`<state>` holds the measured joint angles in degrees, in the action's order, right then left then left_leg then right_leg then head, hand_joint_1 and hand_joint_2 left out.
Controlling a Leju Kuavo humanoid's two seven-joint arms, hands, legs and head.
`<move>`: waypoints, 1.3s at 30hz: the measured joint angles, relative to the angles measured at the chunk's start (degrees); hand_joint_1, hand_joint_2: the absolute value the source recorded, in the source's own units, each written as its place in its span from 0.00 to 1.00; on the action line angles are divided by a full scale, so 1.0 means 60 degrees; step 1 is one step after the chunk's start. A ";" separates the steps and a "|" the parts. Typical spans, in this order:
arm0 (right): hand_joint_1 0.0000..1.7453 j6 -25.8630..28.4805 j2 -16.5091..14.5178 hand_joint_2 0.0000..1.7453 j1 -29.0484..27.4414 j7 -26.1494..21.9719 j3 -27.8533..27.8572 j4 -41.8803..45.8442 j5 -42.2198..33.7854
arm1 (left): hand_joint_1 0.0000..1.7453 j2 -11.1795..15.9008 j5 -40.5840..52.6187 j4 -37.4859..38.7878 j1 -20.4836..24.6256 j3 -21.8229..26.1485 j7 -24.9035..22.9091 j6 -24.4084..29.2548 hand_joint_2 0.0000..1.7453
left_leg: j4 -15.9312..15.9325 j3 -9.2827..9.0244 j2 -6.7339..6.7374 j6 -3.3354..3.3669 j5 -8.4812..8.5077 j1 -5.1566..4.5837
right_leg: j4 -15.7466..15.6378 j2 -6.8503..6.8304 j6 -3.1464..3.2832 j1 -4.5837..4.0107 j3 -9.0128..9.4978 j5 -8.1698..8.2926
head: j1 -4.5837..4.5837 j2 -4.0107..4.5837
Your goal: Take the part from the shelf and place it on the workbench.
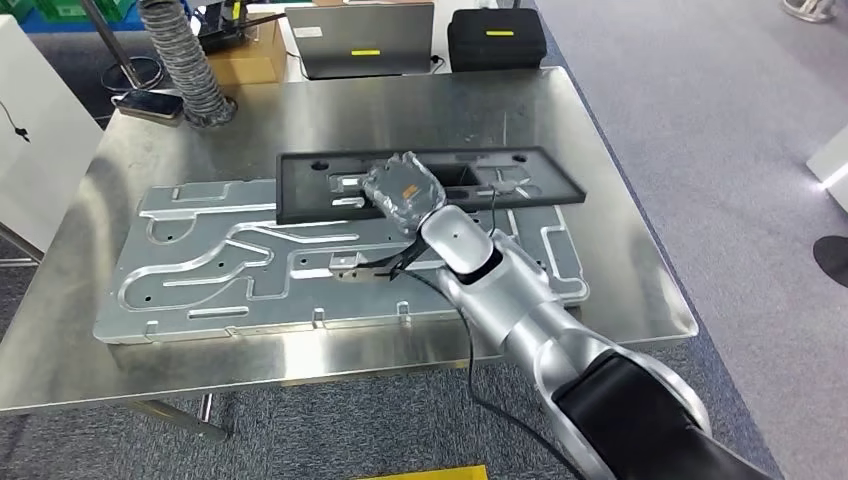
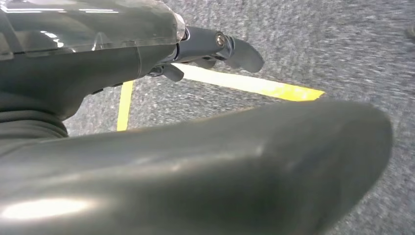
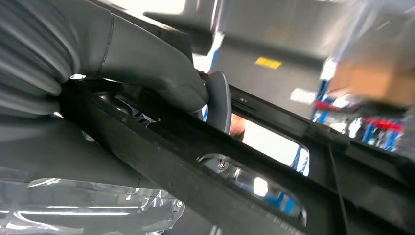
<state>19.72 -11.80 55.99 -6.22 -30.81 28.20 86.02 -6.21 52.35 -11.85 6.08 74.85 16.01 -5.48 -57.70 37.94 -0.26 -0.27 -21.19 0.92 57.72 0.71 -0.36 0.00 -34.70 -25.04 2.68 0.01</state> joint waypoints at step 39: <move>0.00 -0.2741 -0.0879 0.00 -0.1129 -0.3517 0.1541 -0.0300 -0.6609 | 0.00 -0.0004 0.0178 0.0018 0.0014 -0.0228 0.0730 -0.0191 0.00 | -0.0234 -0.0490 -0.0054 0.0115 -0.0594 0.0020 | 0.2546 -0.0111 -0.0049 0.0066 -0.1154 -0.0909 | -0.0007 -0.0001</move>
<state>3.28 -17.07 49.22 -27.32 -21.57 26.40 46.37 -6.23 53.42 -11.74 6.16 73.48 20.39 -6.62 -59.10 35.00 -0.58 0.42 -24.76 1.04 72.99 0.04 -0.65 0.39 -41.62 -30.49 2.64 0.00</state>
